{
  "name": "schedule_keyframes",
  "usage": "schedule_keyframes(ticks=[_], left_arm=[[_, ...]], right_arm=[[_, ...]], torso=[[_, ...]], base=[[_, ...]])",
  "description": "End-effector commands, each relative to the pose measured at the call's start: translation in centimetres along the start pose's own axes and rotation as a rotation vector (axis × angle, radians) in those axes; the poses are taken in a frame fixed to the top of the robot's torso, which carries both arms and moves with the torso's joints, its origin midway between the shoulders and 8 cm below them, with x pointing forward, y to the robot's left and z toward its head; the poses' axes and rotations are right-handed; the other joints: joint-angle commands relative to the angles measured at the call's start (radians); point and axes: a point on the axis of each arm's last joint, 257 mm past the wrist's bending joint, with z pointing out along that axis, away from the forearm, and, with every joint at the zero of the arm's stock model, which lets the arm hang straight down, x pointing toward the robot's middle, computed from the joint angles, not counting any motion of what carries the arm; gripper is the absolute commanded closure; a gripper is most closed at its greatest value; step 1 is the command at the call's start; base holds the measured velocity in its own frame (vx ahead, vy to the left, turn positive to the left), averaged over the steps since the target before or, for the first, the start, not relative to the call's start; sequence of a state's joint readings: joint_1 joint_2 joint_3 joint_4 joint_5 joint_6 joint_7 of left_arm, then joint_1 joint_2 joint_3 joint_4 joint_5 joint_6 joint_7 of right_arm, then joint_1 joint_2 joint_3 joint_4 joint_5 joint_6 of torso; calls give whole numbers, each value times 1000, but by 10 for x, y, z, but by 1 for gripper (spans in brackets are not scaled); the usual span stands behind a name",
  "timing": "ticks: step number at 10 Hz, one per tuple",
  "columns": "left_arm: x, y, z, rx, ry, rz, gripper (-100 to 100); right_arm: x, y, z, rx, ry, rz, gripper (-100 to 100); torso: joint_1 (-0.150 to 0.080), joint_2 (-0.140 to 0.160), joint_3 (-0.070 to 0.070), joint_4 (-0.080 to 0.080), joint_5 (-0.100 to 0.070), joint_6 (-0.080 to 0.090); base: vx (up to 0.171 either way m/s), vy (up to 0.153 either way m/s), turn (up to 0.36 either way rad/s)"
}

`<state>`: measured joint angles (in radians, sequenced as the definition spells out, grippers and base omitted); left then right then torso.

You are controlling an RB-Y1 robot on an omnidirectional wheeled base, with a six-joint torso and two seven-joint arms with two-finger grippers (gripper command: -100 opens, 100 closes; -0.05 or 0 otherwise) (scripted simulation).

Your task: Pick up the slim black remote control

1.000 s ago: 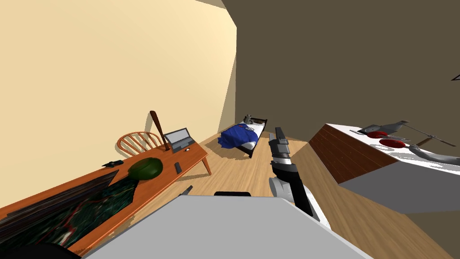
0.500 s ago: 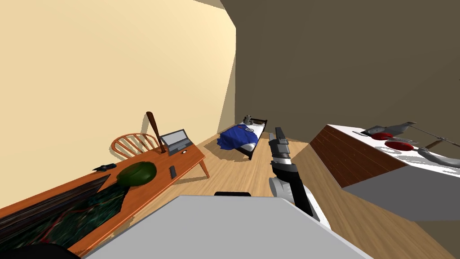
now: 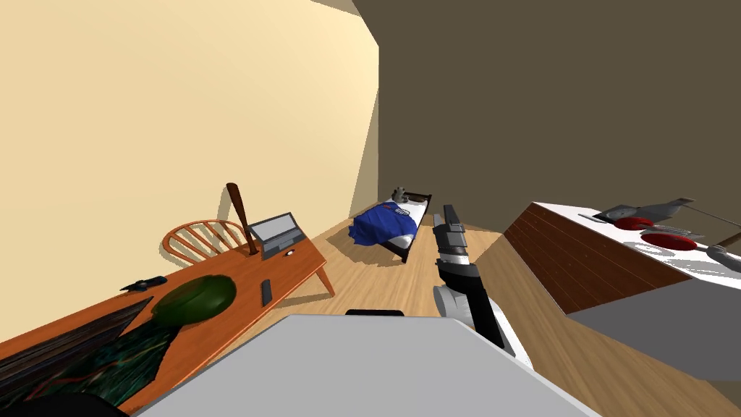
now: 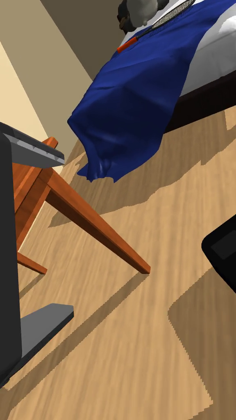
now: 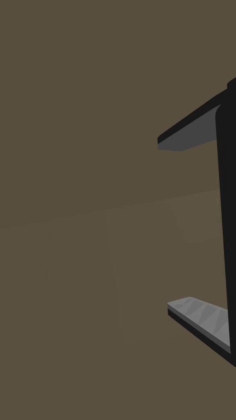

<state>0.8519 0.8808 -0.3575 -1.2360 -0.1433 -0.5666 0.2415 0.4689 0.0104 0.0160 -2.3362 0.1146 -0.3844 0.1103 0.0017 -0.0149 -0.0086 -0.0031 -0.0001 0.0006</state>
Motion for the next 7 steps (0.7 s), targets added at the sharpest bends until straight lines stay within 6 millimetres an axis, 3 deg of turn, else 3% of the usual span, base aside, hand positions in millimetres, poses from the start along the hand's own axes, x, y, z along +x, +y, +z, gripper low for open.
schedule_keyframes(ticks=[1,3,4,7], left_arm=[[9,30,-11,-75,34,-5,-100],[15,58,-24,-141,51,-9,-100],[14,61,-25,-149,50,-9,-100],[27,96,-42,-234,87,-15,-100]], right_arm=[[0,0,0,0,0,0,0],[0,0,0,0,0,0,0],[0,0,0,0,0,0,0],[0,0,0,0,0,0,0]], torso=[[0,0,0,0,0,0],[-1,0,0,0,0,0],[1,2,1,0,0,0],[2,5,3,1,1,0]], base=[[265,-9,-32],[193,15,-8],[143,45,-8],[165,51,-18]])
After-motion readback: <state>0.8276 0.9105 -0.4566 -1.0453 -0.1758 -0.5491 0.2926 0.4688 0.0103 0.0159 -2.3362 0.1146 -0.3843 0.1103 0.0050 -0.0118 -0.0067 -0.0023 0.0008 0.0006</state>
